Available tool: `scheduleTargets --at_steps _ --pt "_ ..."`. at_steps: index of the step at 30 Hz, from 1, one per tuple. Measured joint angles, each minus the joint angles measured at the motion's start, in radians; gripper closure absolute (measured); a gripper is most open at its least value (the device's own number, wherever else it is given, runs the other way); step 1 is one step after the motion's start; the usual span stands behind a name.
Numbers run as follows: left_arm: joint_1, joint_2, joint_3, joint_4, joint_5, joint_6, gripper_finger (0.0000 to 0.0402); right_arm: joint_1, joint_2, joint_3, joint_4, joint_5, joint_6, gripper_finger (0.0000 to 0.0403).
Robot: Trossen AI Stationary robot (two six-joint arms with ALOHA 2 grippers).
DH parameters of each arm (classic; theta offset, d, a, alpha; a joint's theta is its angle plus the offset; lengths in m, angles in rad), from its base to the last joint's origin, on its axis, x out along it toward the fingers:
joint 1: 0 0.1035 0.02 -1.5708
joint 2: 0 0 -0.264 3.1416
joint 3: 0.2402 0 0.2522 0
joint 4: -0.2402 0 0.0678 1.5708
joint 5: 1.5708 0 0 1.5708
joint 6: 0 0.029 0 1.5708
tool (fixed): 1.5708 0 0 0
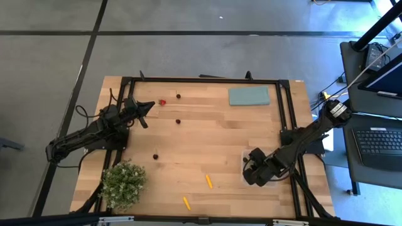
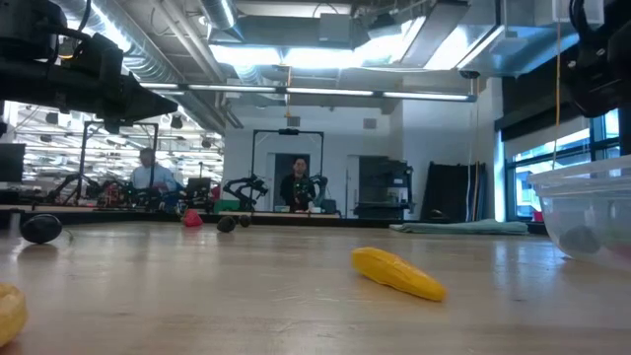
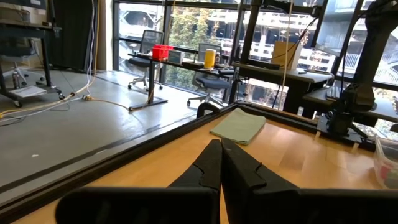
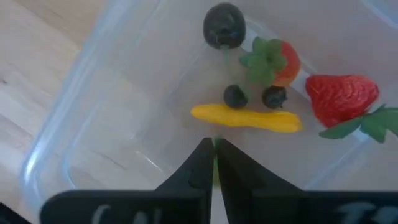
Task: Pick and placing Produce into tupperware
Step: Put the bottom strawberry into the container, then put the top corn into the container
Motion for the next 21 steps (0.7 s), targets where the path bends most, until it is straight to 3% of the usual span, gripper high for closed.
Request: scheduleTargets --at_steps 5,15,21 --pt "0.000 0.000 0.000 0.000 0.000 0.000 0.0401 0.000 0.000 0.000 -0.001 -0.010 -0.003 0.0349" --pt "0.000 0.000 0.000 0.000 0.000 0.002 0.0401 -0.002 -0.035 0.000 -0.011 -0.044 -0.003 0.0195" --pt "0.000 0.000 0.000 0.000 0.000 0.003 0.0401 -0.003 -0.098 0.067 -0.015 0.023 -0.142 0.0146"
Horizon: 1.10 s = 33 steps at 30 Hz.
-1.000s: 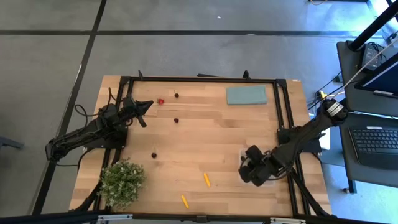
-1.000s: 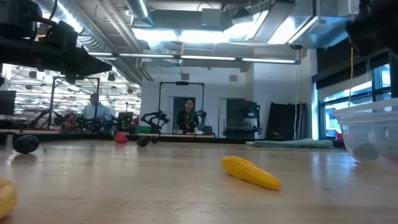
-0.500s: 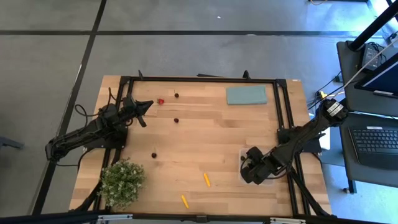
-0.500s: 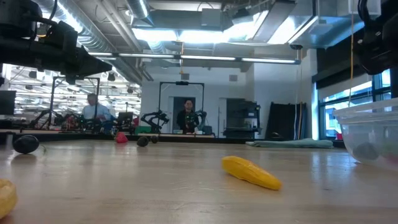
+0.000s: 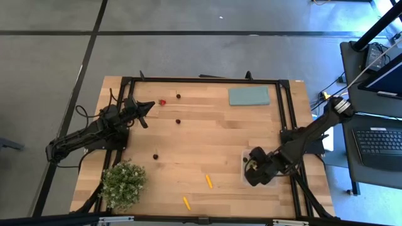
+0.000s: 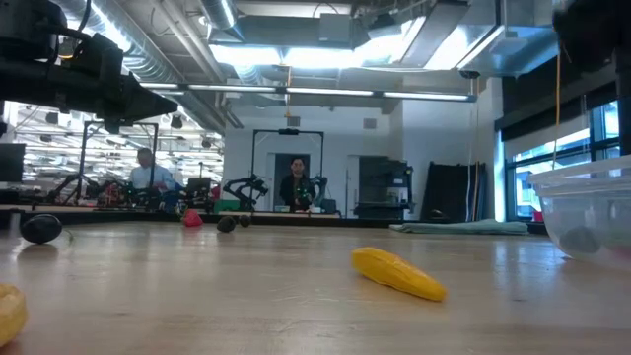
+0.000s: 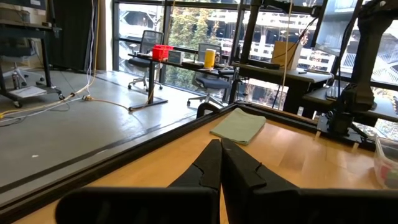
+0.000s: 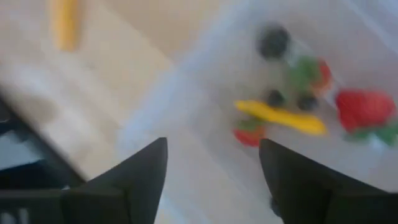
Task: Pick and placing Produce into tupperware
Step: Put the top corn into the container
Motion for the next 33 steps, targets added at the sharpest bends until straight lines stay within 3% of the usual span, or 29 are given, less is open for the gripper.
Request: scheduleTargets --at_steps 8,19,24,33 --pt "0.000 0.000 0.000 0.000 0.000 0.001 0.0401 -0.017 -0.004 0.171 0.096 0.249 -0.455 0.0135" --pt "0.000 0.000 0.000 0.000 0.000 0.001 0.0401 -0.091 -0.004 0.244 0.485 0.258 -0.917 0.0135" --pt "0.000 0.000 0.000 0.001 0.000 0.001 0.0401 -0.140 0.031 0.280 0.518 0.260 -0.939 0.0135" --pt "0.000 0.000 0.000 0.001 0.000 0.001 0.0401 -0.232 0.239 0.409 0.449 0.195 -0.903 0.0135"
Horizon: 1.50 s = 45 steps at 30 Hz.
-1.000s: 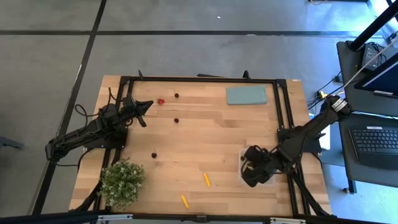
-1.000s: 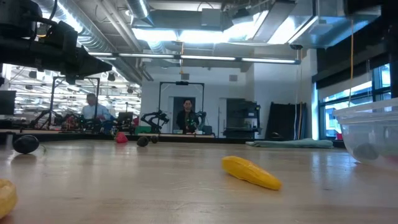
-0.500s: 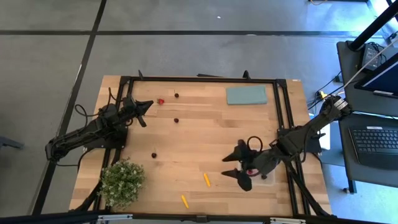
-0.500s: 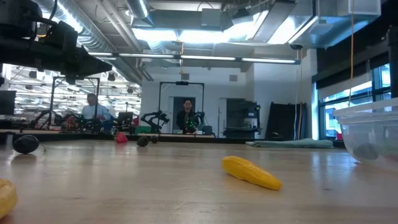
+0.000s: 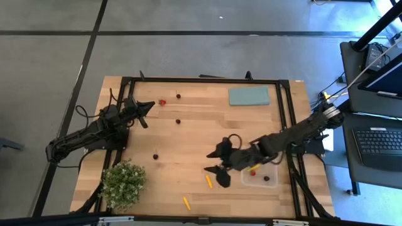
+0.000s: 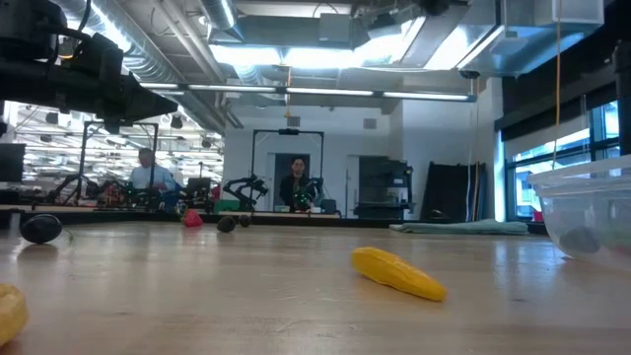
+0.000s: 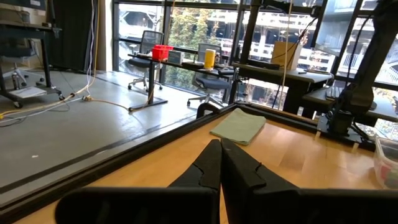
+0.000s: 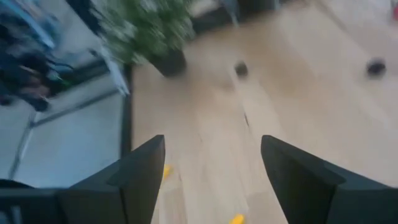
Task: Pick and placing Produce into tupperware
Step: Put the top corn into the container
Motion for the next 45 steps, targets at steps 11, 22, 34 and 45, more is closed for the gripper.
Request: scheduleTargets --at_steps 11,22,34,45 --pt "0.000 0.000 0.000 0.000 0.000 0.000 0.0401 -0.024 0.277 0.282 -0.331 -0.139 0.390 0.0135" --pt "0.000 0.000 0.000 0.000 0.000 0.000 0.0401 -0.024 0.460 0.347 -0.358 -0.192 0.677 0.0135" --pt "0.000 0.000 0.000 -0.001 0.000 0.000 0.0401 -0.024 0.551 0.347 -0.472 -0.298 0.704 0.0135" --pt "0.000 0.000 0.000 -0.001 0.000 0.000 0.0401 -0.024 0.556 0.342 -0.460 -0.298 0.699 0.0135"
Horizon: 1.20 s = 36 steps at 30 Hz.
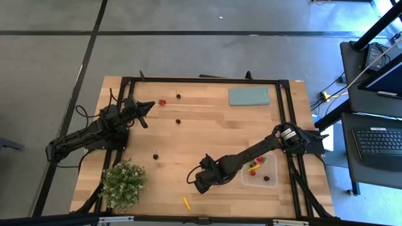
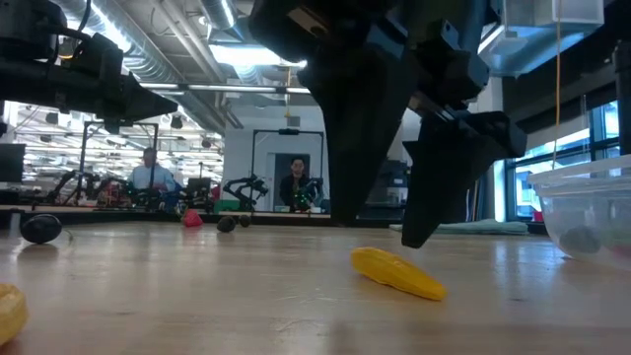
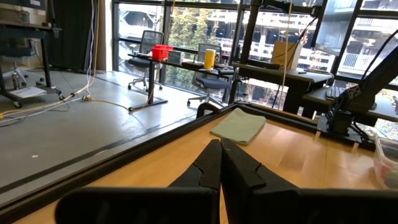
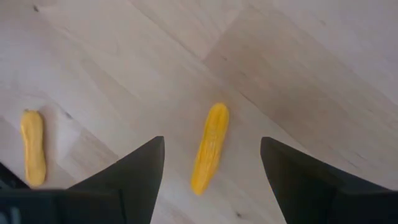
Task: Pick and placing Produce into tupperware
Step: Put the top corn into the container
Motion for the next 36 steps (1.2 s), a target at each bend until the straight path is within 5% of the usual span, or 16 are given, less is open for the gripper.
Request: scheduleTargets --at_steps 11,22,36 --pt "0.000 0.000 0.000 0.000 0.000 0.000 0.0401 0.006 0.000 -0.007 0.052 0.000 -0.124 0.0135" --pt "0.000 0.000 0.000 0.000 0.000 0.000 0.0401 0.005 0.000 -0.007 0.048 0.000 -0.058 0.0135" --pt "0.000 0.000 0.000 0.000 0.000 0.000 0.0401 0.003 0.038 -0.006 0.056 0.008 -0.080 0.0182"
